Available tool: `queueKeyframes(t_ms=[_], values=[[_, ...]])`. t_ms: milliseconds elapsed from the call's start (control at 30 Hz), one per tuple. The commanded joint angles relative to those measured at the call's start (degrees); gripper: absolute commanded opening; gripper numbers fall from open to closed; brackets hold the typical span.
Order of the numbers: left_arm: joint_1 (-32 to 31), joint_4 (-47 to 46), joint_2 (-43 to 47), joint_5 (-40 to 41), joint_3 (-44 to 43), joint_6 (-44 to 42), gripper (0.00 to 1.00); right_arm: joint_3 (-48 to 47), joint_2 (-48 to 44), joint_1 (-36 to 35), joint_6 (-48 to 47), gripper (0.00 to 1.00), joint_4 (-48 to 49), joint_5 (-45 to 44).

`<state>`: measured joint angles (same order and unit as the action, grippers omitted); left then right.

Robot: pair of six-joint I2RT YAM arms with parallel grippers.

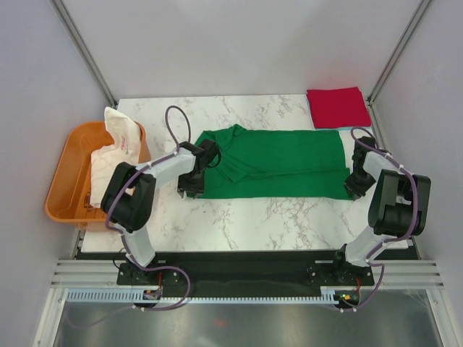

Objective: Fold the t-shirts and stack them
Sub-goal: Fold the tshirt

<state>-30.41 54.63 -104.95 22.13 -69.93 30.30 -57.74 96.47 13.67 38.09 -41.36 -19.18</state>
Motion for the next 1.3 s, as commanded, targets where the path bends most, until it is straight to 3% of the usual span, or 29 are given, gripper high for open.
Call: queueKeyframes(t_ms=[0, 100, 333, 567, 700, 933, 1267], values=[[0.2, -0.9, 7.4, -9.6, -1.7, 1.2, 0.5, 0.8, -1.7, 0.3, -1.4, 0.31, -0.7, -2.1], [0.2, -3.6, 9.7, -14.6, -1.9, 1.5, 0.51, 1.3, -1.5, 0.4, -1.3, 0.31, -0.1, -1.5], [1.8, -5.6, 5.0, -14.7, 0.8, 2.2, 0.5, 1.0, -1.5, 0.4, -2.2, 0.3, 0.2, -2.3], [2.8, -6.6, -1.8, -7.9, 0.9, 2.5, 0.48, -0.3, -0.2, 0.4, -2.4, 0.27, 0.2, -3.2], [3.3, -6.5, -1.2, -6.8, 0.0, 1.4, 0.03, -0.3, -0.6, 0.4, -2.1, 0.0, 0.1, -6.8], [3.3, -6.0, 4.7, -3.4, 3.4, 1.1, 0.02, 2.3, -4.8, 0.4, -1.6, 0.0, 0.1, -9.1], [3.4, -6.0, 2.4, -6.1, 4.9, 0.0, 0.02, 7.8, -7.4, 0.3, -2.2, 0.0, 0.8, -6.3]])
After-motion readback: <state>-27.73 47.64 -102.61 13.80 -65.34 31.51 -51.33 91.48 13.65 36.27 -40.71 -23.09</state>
